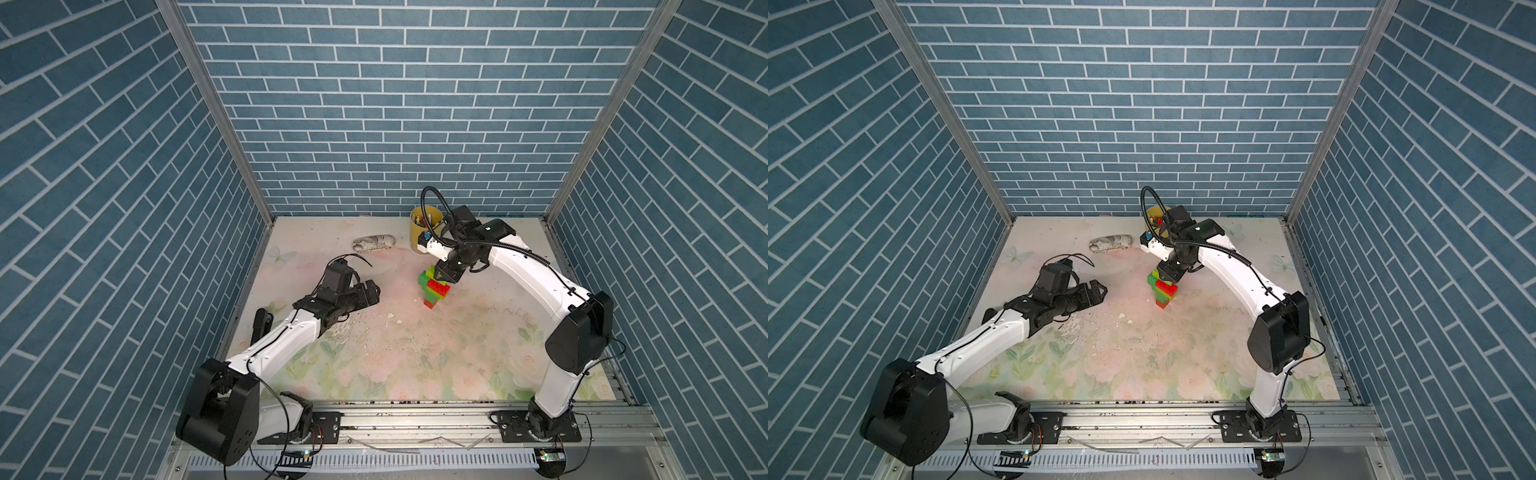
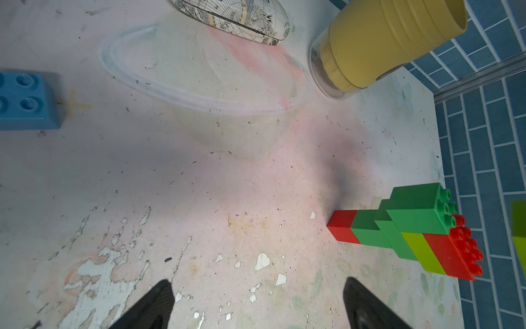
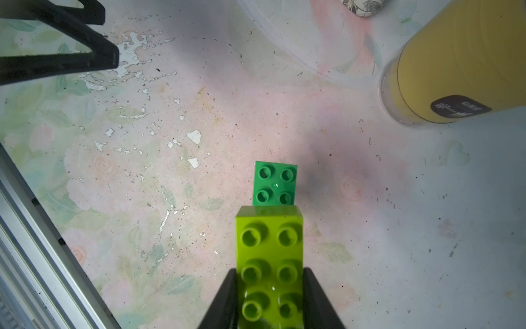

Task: Assemble a spoon with lego
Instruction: Assemble the lego brick with the lego brick.

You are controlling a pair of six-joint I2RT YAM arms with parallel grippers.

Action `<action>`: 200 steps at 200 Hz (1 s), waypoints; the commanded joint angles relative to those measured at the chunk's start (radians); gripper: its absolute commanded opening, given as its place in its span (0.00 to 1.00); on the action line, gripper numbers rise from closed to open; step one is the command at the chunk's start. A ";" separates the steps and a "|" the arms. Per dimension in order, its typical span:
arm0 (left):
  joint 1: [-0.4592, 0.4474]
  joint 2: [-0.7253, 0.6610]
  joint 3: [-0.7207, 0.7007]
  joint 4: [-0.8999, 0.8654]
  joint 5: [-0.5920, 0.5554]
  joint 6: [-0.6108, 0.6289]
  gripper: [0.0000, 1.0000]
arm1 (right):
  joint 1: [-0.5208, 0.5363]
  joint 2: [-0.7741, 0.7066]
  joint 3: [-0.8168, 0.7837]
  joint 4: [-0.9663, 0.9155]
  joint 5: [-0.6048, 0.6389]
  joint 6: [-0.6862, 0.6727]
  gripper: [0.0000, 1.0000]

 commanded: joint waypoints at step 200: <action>-0.031 0.038 -0.011 0.033 -0.017 -0.012 0.95 | 0.004 0.051 -0.046 0.035 -0.023 -0.023 0.16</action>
